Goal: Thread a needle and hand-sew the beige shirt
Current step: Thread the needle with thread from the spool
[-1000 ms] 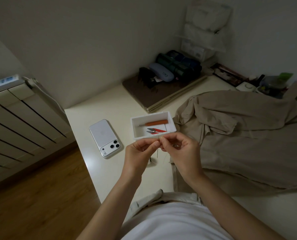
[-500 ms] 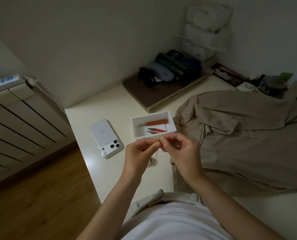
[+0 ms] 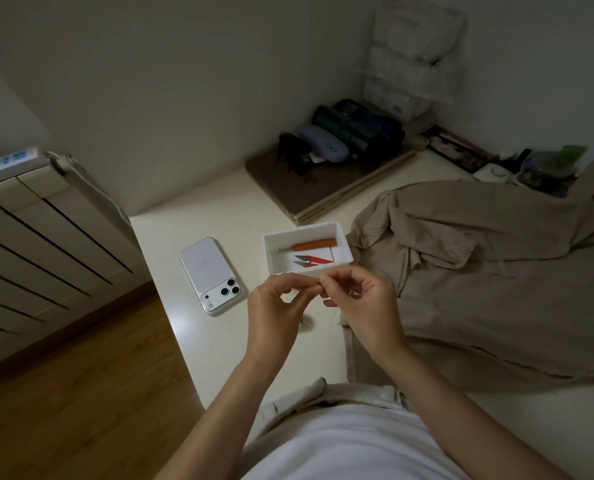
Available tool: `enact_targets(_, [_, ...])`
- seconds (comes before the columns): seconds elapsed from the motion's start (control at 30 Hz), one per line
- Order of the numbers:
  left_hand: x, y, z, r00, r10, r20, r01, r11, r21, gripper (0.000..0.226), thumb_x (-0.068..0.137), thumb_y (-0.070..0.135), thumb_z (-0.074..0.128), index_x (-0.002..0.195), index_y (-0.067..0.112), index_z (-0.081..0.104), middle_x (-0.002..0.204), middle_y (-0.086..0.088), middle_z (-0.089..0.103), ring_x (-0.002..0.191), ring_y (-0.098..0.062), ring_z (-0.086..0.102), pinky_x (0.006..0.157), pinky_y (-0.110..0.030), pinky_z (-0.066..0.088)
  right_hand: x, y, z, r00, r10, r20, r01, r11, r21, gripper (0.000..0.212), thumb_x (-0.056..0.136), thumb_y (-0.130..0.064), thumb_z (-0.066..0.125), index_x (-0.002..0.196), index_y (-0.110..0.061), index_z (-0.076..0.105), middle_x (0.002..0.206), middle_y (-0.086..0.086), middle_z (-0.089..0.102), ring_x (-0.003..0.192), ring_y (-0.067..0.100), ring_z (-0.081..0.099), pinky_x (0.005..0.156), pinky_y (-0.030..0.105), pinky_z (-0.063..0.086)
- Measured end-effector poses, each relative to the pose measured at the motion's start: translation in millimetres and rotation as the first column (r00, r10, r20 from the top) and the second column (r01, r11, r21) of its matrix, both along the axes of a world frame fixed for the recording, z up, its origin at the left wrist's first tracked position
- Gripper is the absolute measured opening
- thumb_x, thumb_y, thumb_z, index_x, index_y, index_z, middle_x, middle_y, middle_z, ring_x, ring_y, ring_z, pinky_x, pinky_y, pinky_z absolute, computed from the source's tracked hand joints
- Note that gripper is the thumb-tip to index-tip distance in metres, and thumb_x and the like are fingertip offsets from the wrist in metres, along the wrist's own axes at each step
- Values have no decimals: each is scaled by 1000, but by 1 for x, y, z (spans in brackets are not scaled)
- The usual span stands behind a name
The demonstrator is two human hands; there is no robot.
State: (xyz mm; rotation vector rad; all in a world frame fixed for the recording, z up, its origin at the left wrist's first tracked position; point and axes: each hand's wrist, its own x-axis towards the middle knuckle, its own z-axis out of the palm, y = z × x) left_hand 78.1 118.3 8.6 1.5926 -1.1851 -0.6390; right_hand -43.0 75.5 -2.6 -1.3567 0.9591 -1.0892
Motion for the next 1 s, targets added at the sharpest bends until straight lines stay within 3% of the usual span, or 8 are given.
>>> enact_targets(0.1, [1, -1, 1, 995, -75, -59, 74, 997, -6, 7, 80, 28, 70, 85, 33, 71, 79, 13, 73, 80, -7, 67, 79, -20, 50, 0, -1, 2, 1000, 10, 24, -11, 999, 49, 9, 86, -2, 64, 88, -9, 69, 80, 6, 70, 72, 12, 69, 62, 20, 55])
enact_targets(0.17, [4, -2, 1, 979, -120, -165, 120, 993, -8, 15, 80, 32, 67, 95, 28, 70, 83, 1, 73, 82, -15, 69, 80, -27, 53, -1, -2, 4, 999, 25, 30, -27, 998, 63, 12, 86, -2, 63, 85, -13, 68, 78, 4, 69, 71, 10, 68, 61, 20, 55])
enact_targets(0.37, [5, -5, 7, 926, -135, -353, 153, 988, 24, 11, 86, 4, 64, 82, 11, 71, 77, -3, 72, 75, -14, 67, 74, -24, 54, -2, -4, 3, 994, 110, -12, -108, 989, 105, 6, 85, -7, 66, 88, -11, 69, 73, 0, 69, 70, 14, 68, 60, 24, 56])
enact_targets(0.43, [7, -5, 6, 898, -111, -425, 151, 987, 60, 10, 87, 5, 62, 83, 5, 71, 78, -12, 71, 74, -20, 65, 79, -33, 55, -2, -4, 4, 993, 118, -15, -116, 988, 104, 5, 86, -7, 65, 88, -10, 69, 76, 2, 69, 71, 14, 68, 60, 23, 56])
enact_targets(0.6, [9, -2, 3, 878, -92, -469, 152, 984, 91, 17, 84, 18, 64, 86, 3, 71, 82, -16, 72, 80, -23, 68, 84, -32, 55, -1, -4, 5, 993, 116, -7, -114, 988, 106, 6, 87, -6, 64, 86, -10, 69, 79, 5, 70, 72, 14, 68, 60, 24, 56])
enact_targets(0.73, [12, 1, 2, 931, -116, -347, 176, 973, 148, 4, 82, 8, 69, 81, 11, 72, 75, -3, 74, 74, -11, 69, 70, -16, 51, -1, -6, 4, 995, 91, -43, -86, 992, 94, 12, 87, -6, 65, 83, -17, 67, 78, 3, 69, 73, 11, 68, 59, 22, 55])
enact_targets(0.9, [16, -2, 3, 981, -122, 153, 97, 982, 160, 12, 80, 5, 73, 75, 16, 72, 67, 9, 67, 66, -3, 61, 65, -8, 44, -2, -7, -1, 975, 91, -204, -86, 996, 36, 12, 87, -9, 65, 81, -20, 66, 72, -13, 63, 68, -3, 57, 66, 15, 50])
enact_targets(1.0, [15, -6, 6, 945, -128, 301, 102, 989, 103, 8, 78, 3, 74, 77, 11, 74, 69, 10, 65, 64, -1, 59, 66, -4, 42, -1, -7, -1, 966, 71, -250, -70, 997, 13, 6, 88, -9, 64, 85, -13, 66, 76, -11, 63, 69, -8, 55, 65, 8, 43])
